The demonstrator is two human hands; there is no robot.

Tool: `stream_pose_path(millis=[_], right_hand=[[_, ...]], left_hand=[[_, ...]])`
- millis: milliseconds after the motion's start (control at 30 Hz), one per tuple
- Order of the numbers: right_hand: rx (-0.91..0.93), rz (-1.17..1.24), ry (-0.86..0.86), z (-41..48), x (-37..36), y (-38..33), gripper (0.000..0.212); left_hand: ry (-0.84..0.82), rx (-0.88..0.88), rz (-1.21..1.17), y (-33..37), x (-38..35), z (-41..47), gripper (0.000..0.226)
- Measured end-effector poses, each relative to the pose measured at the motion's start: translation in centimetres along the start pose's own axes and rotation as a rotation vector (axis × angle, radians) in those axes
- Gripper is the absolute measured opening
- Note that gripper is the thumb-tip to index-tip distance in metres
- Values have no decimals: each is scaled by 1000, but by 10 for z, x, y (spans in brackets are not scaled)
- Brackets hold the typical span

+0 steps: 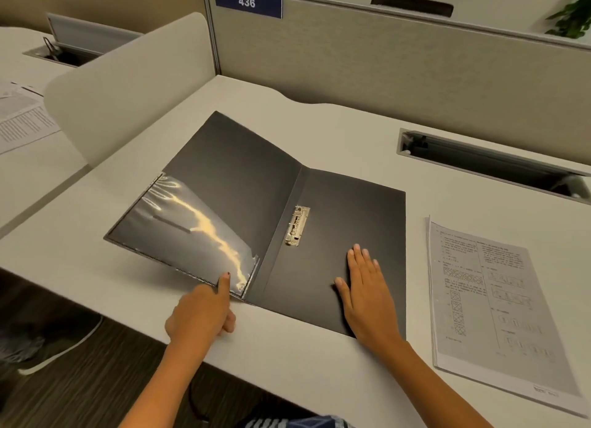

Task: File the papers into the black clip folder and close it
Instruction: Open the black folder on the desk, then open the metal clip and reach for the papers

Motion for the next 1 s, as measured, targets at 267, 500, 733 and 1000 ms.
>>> stream_pose_path(millis=[267, 500, 733, 1000], right_hand=[[8, 29, -6, 0, 2, -3, 71], [92, 76, 83, 21, 20, -24, 62], [73, 43, 74, 73, 32, -30, 60], [48, -38, 43, 107, 32, -25, 62]], left_hand=[[161, -163, 228, 49, 0, -12, 60], [215, -530, -36, 104, 4, -2, 34], [211, -624, -52, 135, 10, 41, 14], [83, -446, 8, 130, 3, 78, 45]])
Point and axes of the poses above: each hand's wrist, its own z-axis towards the middle knuckle, its own x-axis out of the back of the hand, y = z × x, the point moved 8 cm from there along z, towards the middle knuckle, and after that the axes turned 15 degrees about -y, right-handed, at the moved point
